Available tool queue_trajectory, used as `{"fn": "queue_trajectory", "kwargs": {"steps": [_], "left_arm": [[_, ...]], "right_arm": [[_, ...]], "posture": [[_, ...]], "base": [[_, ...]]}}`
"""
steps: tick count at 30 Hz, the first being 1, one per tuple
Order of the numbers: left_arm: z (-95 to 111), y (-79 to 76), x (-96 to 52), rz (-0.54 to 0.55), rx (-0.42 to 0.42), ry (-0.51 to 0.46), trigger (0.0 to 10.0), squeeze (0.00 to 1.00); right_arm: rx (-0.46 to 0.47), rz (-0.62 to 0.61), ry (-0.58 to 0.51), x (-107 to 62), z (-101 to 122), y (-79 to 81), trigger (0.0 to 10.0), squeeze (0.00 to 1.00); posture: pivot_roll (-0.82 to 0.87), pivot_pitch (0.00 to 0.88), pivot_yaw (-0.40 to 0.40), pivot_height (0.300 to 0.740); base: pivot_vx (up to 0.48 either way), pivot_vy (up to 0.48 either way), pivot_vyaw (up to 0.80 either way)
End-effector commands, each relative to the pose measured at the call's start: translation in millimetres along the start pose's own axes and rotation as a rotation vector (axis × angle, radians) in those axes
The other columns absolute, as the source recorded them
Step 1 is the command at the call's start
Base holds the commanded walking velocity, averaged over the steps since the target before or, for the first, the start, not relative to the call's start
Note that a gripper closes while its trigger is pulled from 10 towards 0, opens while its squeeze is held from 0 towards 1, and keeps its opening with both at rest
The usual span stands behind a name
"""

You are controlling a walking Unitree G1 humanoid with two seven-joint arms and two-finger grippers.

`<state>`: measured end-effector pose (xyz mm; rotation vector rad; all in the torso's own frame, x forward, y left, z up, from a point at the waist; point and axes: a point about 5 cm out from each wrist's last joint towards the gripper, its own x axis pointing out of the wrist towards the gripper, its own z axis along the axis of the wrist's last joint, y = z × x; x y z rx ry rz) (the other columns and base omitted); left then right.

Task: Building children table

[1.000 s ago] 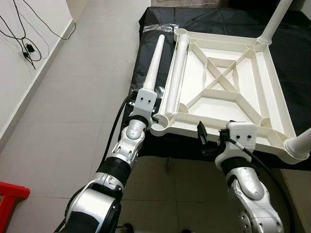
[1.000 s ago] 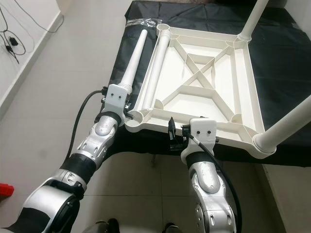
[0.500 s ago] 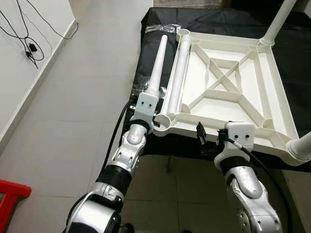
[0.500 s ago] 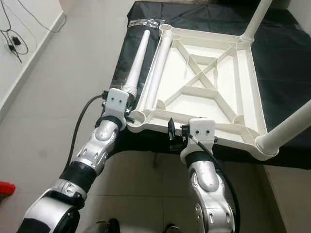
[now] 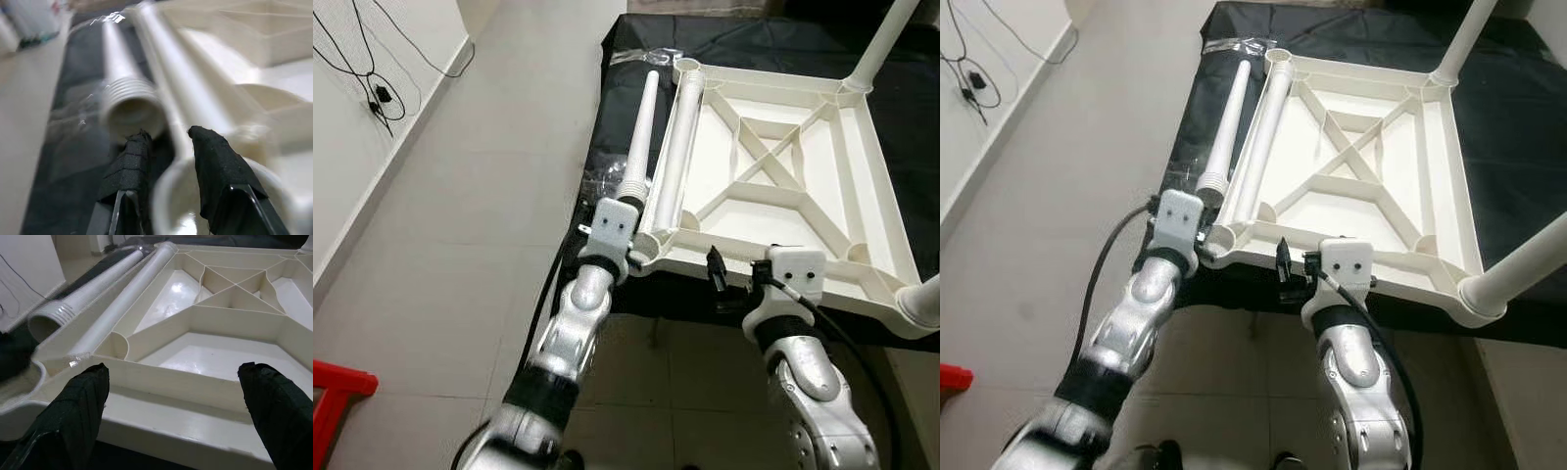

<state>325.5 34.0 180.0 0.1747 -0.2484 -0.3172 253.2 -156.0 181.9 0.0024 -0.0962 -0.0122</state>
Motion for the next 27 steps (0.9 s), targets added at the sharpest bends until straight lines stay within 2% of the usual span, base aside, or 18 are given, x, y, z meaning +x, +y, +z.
{"fn": "queue_trajectory", "kwargs": {"steps": [1, 3, 6, 7, 8, 9, 10, 12, 13, 14, 15, 17, 18, 21, 24, 27], "left_arm": [[15, 3.3, -4.2, -0.01, 0.046, -0.092, 10.0, 0.0], [26, 14.2, -13.9, 0.009, 0.079, -0.171, 10.0, 0.0], [28, 19.8, -18.4, 0.016, 0.083, -0.185, 10.0, 0.0], [28, 27.0, -23.9, 0.029, 0.086, -0.184, 10.0, 0.0], [28, 27.0, -23.9, 0.029, 0.086, -0.184, 10.0, 0.0], [25, 35.3, -30.8, 0.045, 0.085, -0.172, 10.0, 0.0], [25, 35.3, -30.8, 0.045, 0.085, -0.172, 10.0, 0.0], [7, 51.3, -52.6, 0.077, 0.058, -0.085, 10.0, 0.0], [7, 51.3, -52.6, 0.077, 0.058, -0.085, 10.0, 0.0], [-14, 56.5, -72.8, 0.078, 0.04, 0.016, 10.0, 0.0], [-14, 56.5, -72.8, 0.078, 0.04, 0.016, 10.0, 0.0], [-30, 55.0, -90.1, 0.051, 0.004, 0.103, 10.0, 0.0], [-30, 55.0, -90.1, 0.051, 0.004, 0.103, 10.0, 0.0], [-38, 47.8, -103.8, 0.015, -0.058, 0.165, 10.0, 0.0], [-41, 39.0, -107.3, -0.021, -0.065, 0.182, 10.0, 0.0], [-44, 31.4, -109.2, -0.053, -0.083, 0.205, 10.0, 0.0]], "right_arm": [[0.023, -0.01, 0.004, -2.7, -4, -2.3, 10.0, 0.0], [0.034, -0.014, -0.005, -3.2, -6, -2.3, 10.0, 0.0], [0.033, -0.016, -0.008, -3.8, -6, -2.3, 10.0, 0.0], [0.037, -0.018, -0.009, -4.9, -7, -2.5, 10.0, 0.0], [0.037, -0.018, -0.009, -4.9, -7, -2.5, 10.0, 0.0], [0.045, -0.018, -0.012, -6.7, -8, -2.4, 10.0, 0.0], [0.045, -0.018, -0.012, -6.7, -8, -2.4, 10.0, 0.0], [0.062, -0.007, -0.009, -13.1, -11, -1.2, 10.0, 0.0], [0.062, -0.007, -0.009, -13.1, -11, -1.2, 10.0, 0.0], [0.068, -0.003, 0.002, -18.7, -16, -1.3, 10.0, 0.0], [0.068, -0.003, 0.002, -18.7, -16, -1.3, 10.0, 0.0], [0.067, 0.0, 0.019, -25.4, -22, -1.2, 10.0, 0.0], [0.067, 0.0, 0.019, -25.4, -22, -1.2, 10.0, 0.0], [0.063, 0.012, 0.039, -34.9, -29, 2.1, 10.0, 0.0], [0.041, 0.032, 0.058, -43.3, -36, 8.7, 10.0, 0.0], [0.038, 0.046, 0.068, -47.9, -40, 13.2, 10.0, 0.0]], "posture": [[0.04, 0.208, -0.019, 0.74], [0.05, 0.182, -0.017, 0.74], [0.05, 0.178, -0.018, 0.74], [0.05, 0.163, -0.021, 0.74], [0.05, 0.163, -0.021, 0.74], [0.05, 0.146, -0.021, 0.74], [0.05, 0.146, -0.021, 0.74], [0.06, 0.115, -0.027, 0.74], [0.06, 0.115, -0.027, 0.74], [0.06, 0.09, -0.028, 0.74], [0.06, 0.09, -0.028, 0.74], [0.06, 0.069, -0.027, 0.74], [0.06, 0.069, -0.027, 0.74], [0.06, 0.046, -0.032, 0.74], [0.06, 0.031, -0.028, 0.74], [0.05, 0.023, -0.031, 0.74]], "base": [[0.0, 0.0, 0.0], [0.0, 0.0, 0.0], [0.0, 0.0, 0.0], [0.0, 0.0, 0.0], [0.0, 0.0, 0.0], [0.0, 0.0, 0.0], [0.0, 0.0, 0.0], [0.0, 0.0, 0.0], [0.0, 0.0, 0.0], [0.0, 0.0, 0.0], [0.0, 0.0, 0.0], [0.0, 0.0, 0.0], [0.0, 0.0, 0.0], [0.0, 0.0, 0.0], [0.0, 0.0, 0.0], [0.0, 0.467, 0.0]]}}
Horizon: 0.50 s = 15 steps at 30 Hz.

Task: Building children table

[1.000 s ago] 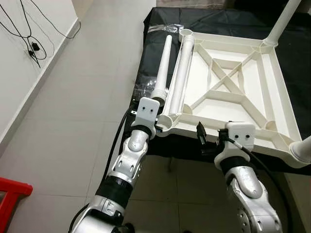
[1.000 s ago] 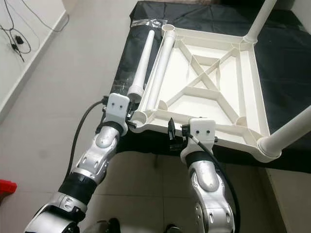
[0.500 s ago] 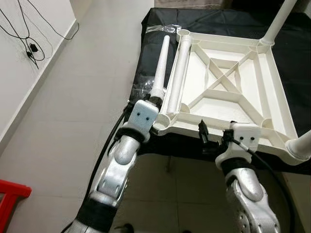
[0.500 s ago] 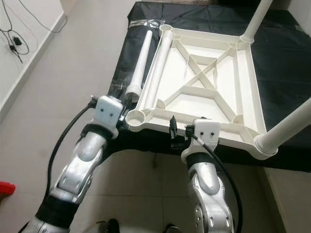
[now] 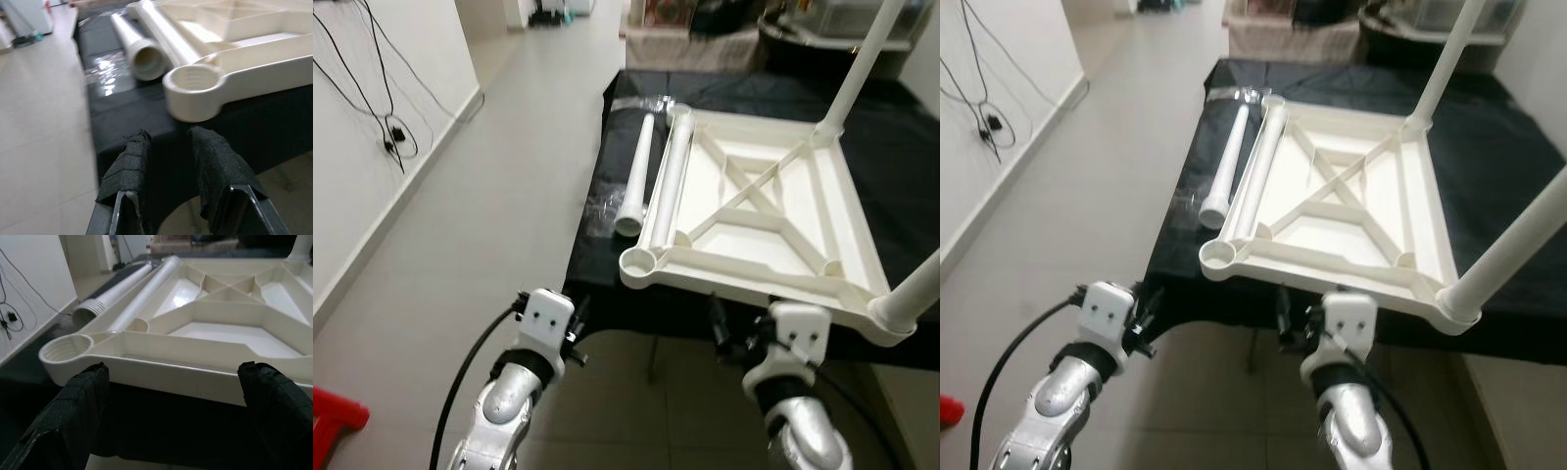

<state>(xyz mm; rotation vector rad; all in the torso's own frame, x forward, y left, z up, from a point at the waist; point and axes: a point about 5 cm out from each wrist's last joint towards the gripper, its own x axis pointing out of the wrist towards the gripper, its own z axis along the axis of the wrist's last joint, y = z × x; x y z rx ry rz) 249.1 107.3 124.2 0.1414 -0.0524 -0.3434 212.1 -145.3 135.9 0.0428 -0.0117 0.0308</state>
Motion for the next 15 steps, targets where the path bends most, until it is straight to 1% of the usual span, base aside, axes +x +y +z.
{"fn": "queue_trajectory", "kwargs": {"steps": [1, 6, 15], "left_arm": [[-2.8, -3.7, -2.4, -0.017, -0.015, 0.021, 10.0, 0.0], [-6.5, -8.2, -0.9, -0.04, -0.017, 0.048, 10.0, 0.0], [-8.8, -9.9, 2.8, -0.049, -0.014, 0.078, 10.0, 0.0]], "right_arm": [[-0.004, 0.005, -0.016, -2.4, 1.4, 3.3, 10.0, 0.0], [-0.008, -0.002, -0.005, -4.6, -3.3, 5.4, 10.0, 0.0], [-0.016, -0.022, -0.008, -1.1, -4.4, 1.8, 10.0, 0.0]], "posture": [[0.05, 0.023, -0.031, 0.74], [0.05, 0.023, -0.031, 0.74], [0.05, 0.023, -0.026, 0.74]], "base": [[0.0, 0.48, 0.0], [0.0, 0.48, 0.0], [0.0, 0.48, 0.0]]}}
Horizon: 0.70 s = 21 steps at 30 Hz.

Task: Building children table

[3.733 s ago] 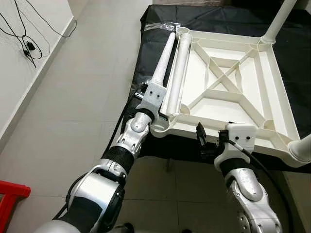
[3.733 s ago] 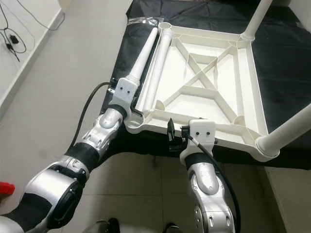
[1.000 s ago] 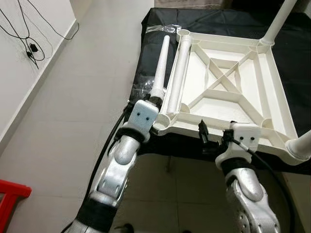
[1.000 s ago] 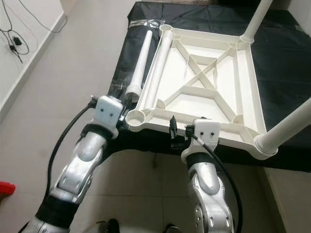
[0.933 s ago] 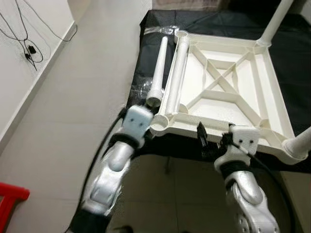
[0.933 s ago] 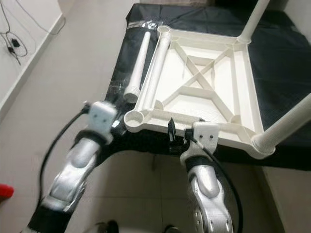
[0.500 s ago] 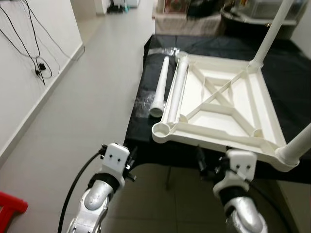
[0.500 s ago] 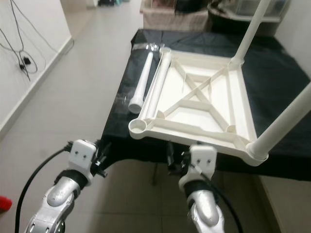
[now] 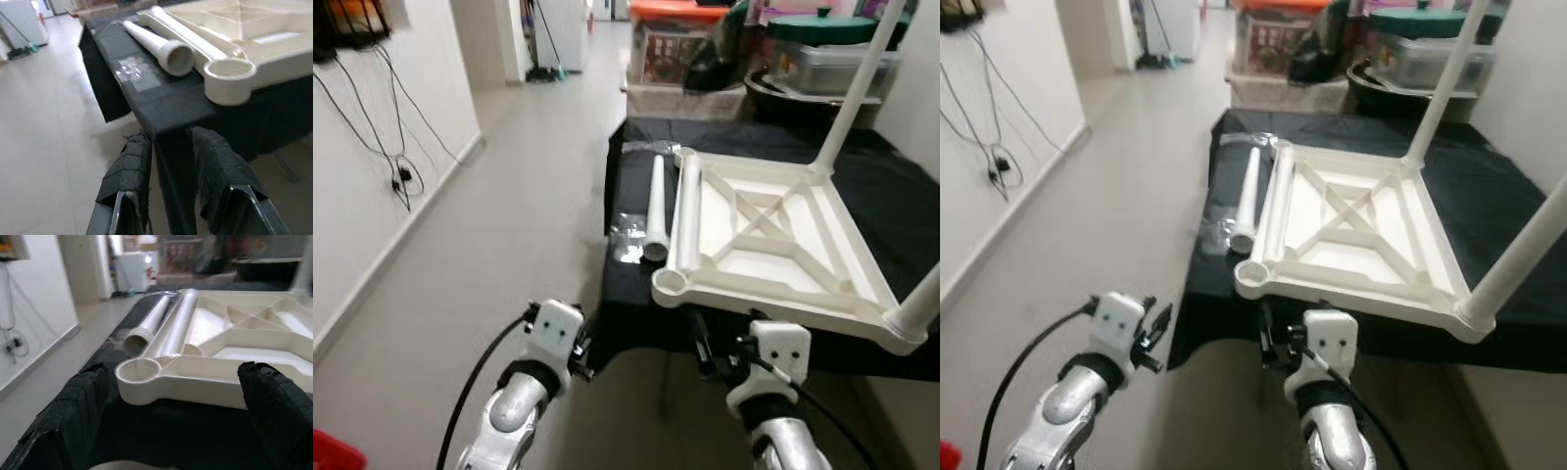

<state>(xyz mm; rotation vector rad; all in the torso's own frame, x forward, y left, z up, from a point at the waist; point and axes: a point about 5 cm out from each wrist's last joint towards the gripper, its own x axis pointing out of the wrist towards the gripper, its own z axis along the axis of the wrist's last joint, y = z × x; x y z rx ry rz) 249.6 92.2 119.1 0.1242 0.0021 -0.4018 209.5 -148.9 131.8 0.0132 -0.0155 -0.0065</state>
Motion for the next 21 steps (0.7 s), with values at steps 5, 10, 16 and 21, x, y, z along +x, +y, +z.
{"fn": "queue_trajectory", "kwargs": {"steps": [5, 10, 16, 21], "left_arm": [[-5, 6.0, -2.2, 0.035, 0.004, 0.034, 10.0, 0.0], [-4, 6.1, -1.6, 0.043, 0.006, 0.03, 10.0, 0.0], [-3, 5.7, 0.2, 0.049, 0.003, 0.033, 10.0, 0.0], [-6, 8.6, 1.8, 0.079, -0.036, 0.055, 10.0, 0.0]], "right_arm": [[0.012, 0.033, -0.009, 2.2, 0, 8.6, 10.0, 0.0], [-0.011, 0.051, -0.015, 3.9, 0, 10.8, 10.0, 0.0], [-0.019, 0.053, -0.019, 7.2, 1, 12.4, 10.0, 0.0], [0.002, 0.037, -0.042, 13.4, 8, 9.7, 10.0, 0.0]], "posture": [[0.05, 0.027, -0.032, 0.74], [0.06, 0.029, -0.033, 0.74], [0.06, 0.03, -0.036, 0.74], [0.06, 0.038, -0.04, 0.74]], "base": [[0.0, 0.096, 0.0], [0.0, 0.0, 0.16], [0.0, 0.0, 0.79], [0.202, 0.0, 0.32]]}}
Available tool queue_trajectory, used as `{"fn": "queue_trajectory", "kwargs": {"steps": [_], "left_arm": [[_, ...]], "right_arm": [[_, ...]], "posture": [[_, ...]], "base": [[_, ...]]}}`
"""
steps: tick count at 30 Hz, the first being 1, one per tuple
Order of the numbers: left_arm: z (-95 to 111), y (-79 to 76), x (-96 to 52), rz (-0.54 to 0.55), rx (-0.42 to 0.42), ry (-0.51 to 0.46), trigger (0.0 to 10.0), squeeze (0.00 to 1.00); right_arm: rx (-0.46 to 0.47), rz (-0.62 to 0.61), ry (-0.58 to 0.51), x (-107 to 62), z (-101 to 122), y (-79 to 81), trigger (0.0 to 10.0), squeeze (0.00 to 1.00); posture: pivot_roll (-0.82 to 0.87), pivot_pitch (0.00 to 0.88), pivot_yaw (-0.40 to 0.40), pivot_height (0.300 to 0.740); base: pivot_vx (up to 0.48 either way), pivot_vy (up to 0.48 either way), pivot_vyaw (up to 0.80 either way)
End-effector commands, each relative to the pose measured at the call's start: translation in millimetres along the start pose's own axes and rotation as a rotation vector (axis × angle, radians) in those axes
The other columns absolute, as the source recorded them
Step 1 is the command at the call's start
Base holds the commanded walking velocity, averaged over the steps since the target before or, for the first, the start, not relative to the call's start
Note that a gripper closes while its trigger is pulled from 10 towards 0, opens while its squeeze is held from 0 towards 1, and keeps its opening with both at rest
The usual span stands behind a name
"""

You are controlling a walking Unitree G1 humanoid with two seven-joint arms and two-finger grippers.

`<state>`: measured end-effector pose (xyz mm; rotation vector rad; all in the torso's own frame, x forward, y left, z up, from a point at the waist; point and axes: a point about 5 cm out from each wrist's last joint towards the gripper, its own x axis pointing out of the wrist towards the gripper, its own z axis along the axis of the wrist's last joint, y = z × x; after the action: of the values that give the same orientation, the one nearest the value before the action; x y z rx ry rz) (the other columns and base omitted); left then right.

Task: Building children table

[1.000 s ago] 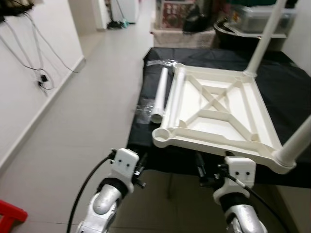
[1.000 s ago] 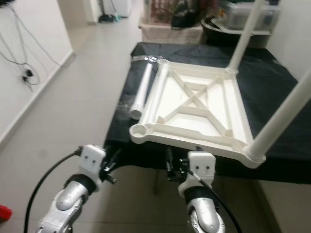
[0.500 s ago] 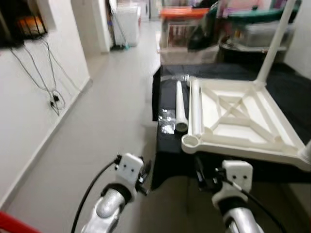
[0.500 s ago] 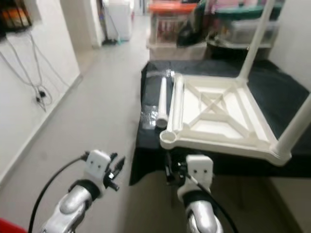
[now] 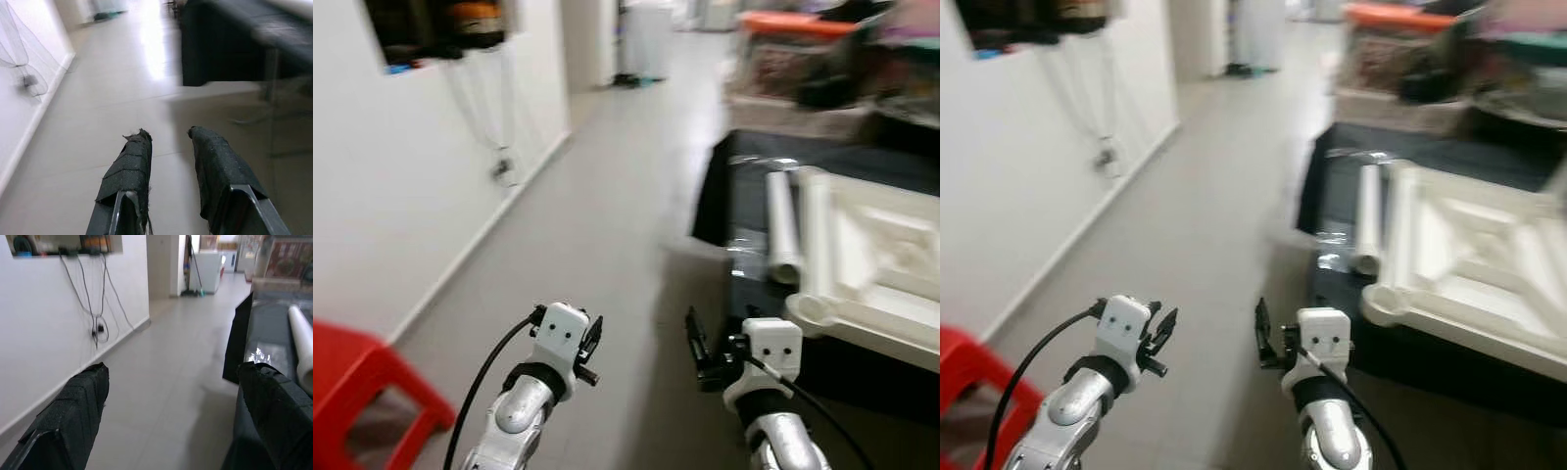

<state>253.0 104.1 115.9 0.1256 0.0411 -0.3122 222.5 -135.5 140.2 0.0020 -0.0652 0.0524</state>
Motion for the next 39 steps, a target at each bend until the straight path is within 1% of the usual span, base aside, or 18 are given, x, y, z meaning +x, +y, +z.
{"fn": "queue_trajectory", "kwargs": {"steps": [1, 2, 6, 14, 21, 26, 27, 29, 30, 33, 35, 39], "left_arm": [[-1, -2.7, 3.6, -0.002, -0.041, 0.018, 10.0, 0.0], [-1, -2.3, 3.6, 0.001, -0.049, 0.02, 10.0, 0.0], [-1, -2.8, 3.0, 0.001, -0.05, 0.017, 10.0, 0.0], [-1, -1.7, 1.6, 0.016, -0.062, 0.019, 10.0, 0.0], [-1, -2.7, 0.6, 0.002, -0.072, 0.019, 10.0, 0.0], [-1, -2.9, -0.4, 0.002, -0.073, 0.019, 10.0, 0.0], [-1, -3.0, -0.9, 0.002, -0.073, 0.019, 10.0, 0.0], [0, -3.4, -2.5, 0.001, -0.074, 0.018, 10.0, 0.0], [0, -3.4, -2.5, 0.001, -0.074, 0.018, 10.0, 0.0], [2, -3.8, -4.3, 0.001, -0.076, 0.018, 10.0, 0.0], [3, -4.1, -5.8, -0.002, -0.078, 0.022, 10.0, 0.0], [4, -4.7, -8.4, -0.011, -0.076, 0.023, 10.0, 0.0]], "right_arm": [[0.022, -0.029, 0.001, 3.1, 2, -5.3, 10.0, 0.0], [0.029, -0.031, -0.005, 6.4, 3, -6.7, 10.0, 0.0], [0.028, -0.029, -0.007, 8.0, 3, -7.9, 10.0, 0.0], [0.03, -0.027, -0.002, 7.3, 2, -6.6, 10.0, 0.0], [0.015, -0.051, 0.004, 7.5, 2, -7.7, 10.0, 0.0], [0.013, -0.079, 0.028, 6.6, 0, -9.2, 10.0, 0.0], [0.019, -0.107, 0.052, 6.0, -2, -10.4, 10.0, 0.0], [0.074, -0.18, 0.082, 4.2, -4, -13.4, 10.0, 0.0], [0.074, -0.18, 0.082, 4.2, -4, -13.4, 10.0, 0.0], [0.135, -0.227, 0.105, 1.1, -5, -14.5, 10.0, 0.0], [0.17, -0.279, 0.137, -2.7, -9, -17.9, 10.0, 0.0], [0.224, -0.388, 0.15, -6.7, -10, -25.1, 10.0, 0.0]], "posture": [[0.06, 0.038, -0.04, 0.74], [0.06, 0.04, -0.043, 0.74], [0.06, 0.04, -0.044, 0.74], [0.06, 0.044, -0.045, 0.74], [0.06, 0.044, -0.043, 0.74], [0.06, 0.045, -0.044, 0.74], [0.05, 0.046, -0.043, 0.74], [0.06, 0.066, -0.045, 0.74], [0.06, 0.066, -0.045, 0.74], [0.05, 0.074, -0.045, 0.74], [0.06, 0.08, -0.046, 0.74], [0.06, 0.093, -0.045, 0.74]], "base": [[0.371, 0.0, 0.0], [0.368, 0.0, 0.0], [0.37, 0.0, 0.0], [0.37, 0.0, 0.0], [0.0, 0.0, 0.0], [0.0, 0.0, 0.0], [0.0, 0.0, 0.0], [0.0, 0.0, 0.0], [0.0, 0.0, 0.0], [0.0, 0.0, 0.0], [0.0, 0.0, 0.0], [0.0, 0.0, 0.0]]}}
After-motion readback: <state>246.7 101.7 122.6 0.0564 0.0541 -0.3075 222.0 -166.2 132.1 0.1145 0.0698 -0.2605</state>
